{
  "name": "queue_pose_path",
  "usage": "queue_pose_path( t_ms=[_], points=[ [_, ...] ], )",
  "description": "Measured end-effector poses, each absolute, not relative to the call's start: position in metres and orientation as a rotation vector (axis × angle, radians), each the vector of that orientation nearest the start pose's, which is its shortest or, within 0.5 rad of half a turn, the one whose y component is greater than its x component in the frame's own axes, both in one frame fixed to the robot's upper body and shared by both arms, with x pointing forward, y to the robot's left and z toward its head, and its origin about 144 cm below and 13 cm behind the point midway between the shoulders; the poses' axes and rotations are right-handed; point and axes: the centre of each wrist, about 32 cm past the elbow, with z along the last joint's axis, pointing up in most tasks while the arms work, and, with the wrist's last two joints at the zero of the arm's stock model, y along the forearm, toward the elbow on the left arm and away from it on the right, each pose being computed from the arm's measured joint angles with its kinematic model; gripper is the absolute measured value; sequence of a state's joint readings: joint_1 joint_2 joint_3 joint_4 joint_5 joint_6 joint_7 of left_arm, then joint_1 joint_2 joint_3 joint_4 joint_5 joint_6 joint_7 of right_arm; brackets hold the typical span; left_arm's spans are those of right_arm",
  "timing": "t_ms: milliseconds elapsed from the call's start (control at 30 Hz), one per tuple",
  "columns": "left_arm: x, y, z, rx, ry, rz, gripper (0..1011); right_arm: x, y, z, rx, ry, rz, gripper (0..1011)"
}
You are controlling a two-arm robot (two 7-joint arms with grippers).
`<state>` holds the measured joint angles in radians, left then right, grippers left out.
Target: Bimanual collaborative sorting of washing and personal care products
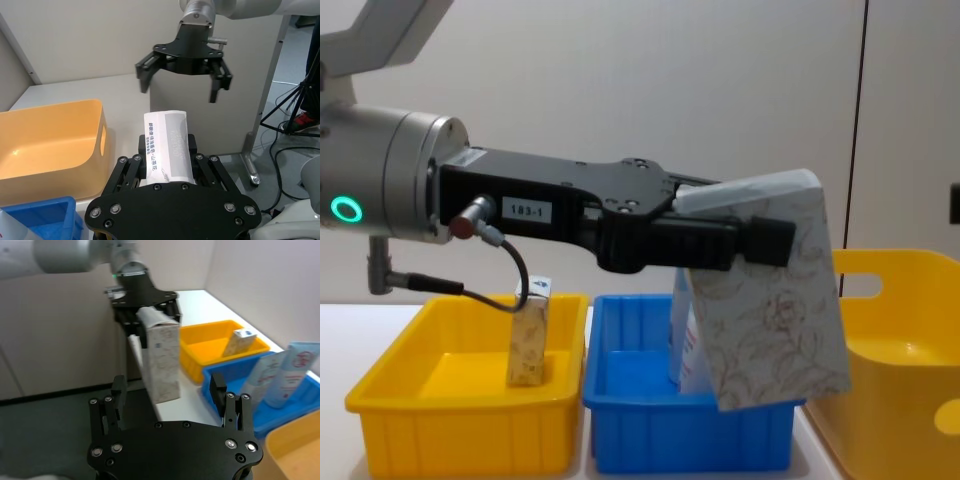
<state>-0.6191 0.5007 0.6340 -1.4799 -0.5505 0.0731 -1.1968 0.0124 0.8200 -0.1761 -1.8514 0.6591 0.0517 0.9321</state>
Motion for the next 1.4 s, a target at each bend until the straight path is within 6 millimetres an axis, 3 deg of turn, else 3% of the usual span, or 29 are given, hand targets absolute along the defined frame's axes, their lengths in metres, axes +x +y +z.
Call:
queue_pose_path(
  t_ms=[533,1400],
  points=[
    [0.566,0.215,1.283,0.122,-0.165,-0.105,364,0.447,-0.344,1.265,-0.130,-0.106,-0.230,1003],
    [0.566,0.215,1.283,0.122,-0.165,-0.105,364,0.450,-0.314,1.240,-0.064,-0.157,-0.285,1003]
  ],
)
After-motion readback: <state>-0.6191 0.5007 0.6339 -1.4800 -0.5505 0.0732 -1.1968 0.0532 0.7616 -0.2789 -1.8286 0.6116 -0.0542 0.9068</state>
